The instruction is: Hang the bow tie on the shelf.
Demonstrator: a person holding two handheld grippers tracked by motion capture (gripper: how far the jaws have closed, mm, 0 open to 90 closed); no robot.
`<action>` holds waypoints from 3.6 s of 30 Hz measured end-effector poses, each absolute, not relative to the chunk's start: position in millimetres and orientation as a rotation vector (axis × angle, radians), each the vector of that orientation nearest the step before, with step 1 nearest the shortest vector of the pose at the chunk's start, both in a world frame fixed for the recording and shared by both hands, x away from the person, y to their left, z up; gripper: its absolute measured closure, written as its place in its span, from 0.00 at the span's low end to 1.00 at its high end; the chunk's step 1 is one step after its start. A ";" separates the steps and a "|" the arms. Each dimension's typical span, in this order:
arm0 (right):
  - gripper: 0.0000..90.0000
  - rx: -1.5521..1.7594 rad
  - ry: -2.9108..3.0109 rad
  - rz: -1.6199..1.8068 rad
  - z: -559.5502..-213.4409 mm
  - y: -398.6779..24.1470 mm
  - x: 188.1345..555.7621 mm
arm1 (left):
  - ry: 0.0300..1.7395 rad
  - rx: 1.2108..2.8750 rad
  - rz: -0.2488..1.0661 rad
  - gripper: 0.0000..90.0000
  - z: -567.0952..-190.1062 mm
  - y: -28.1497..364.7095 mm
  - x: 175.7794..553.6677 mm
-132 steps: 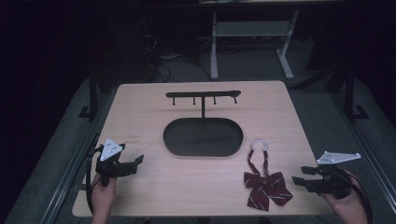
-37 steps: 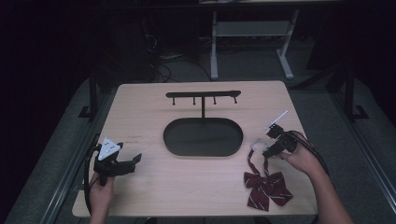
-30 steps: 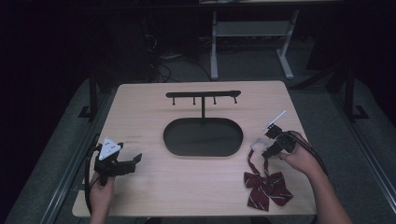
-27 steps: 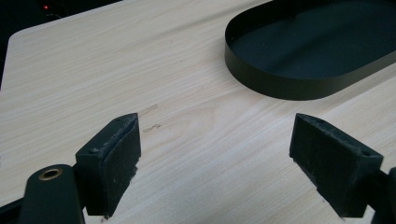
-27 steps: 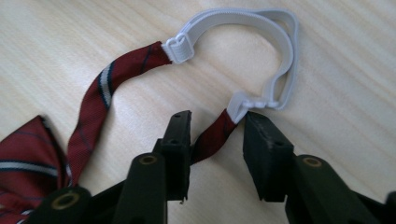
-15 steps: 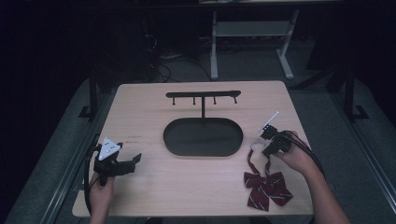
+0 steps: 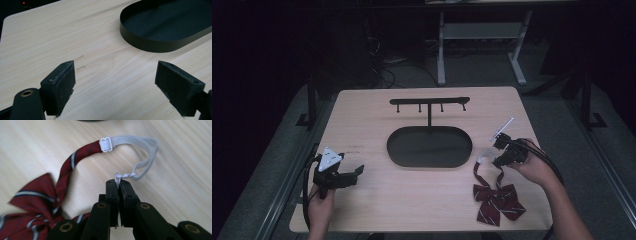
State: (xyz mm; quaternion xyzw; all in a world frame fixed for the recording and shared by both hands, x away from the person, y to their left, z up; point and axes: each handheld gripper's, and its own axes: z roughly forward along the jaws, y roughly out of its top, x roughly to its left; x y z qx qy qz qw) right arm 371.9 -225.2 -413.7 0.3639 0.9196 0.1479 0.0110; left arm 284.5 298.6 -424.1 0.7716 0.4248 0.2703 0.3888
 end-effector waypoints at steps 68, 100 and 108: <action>0.96 0.708 2.925 0.663 -280.8 -188.0 366.5 | 1.063 1.973 0.660 0.18 -429.5 294.6 289.5; 0.96 0.679 2.917 0.608 -240.4 -160.3 404.9 | 1.064 1.982 0.655 0.18 -429.3 297.1 290.5; 0.96 0.735 2.908 0.593 -239.7 -157.3 421.5 | 1.062 1.977 0.652 0.18 -429.2 297.4 290.4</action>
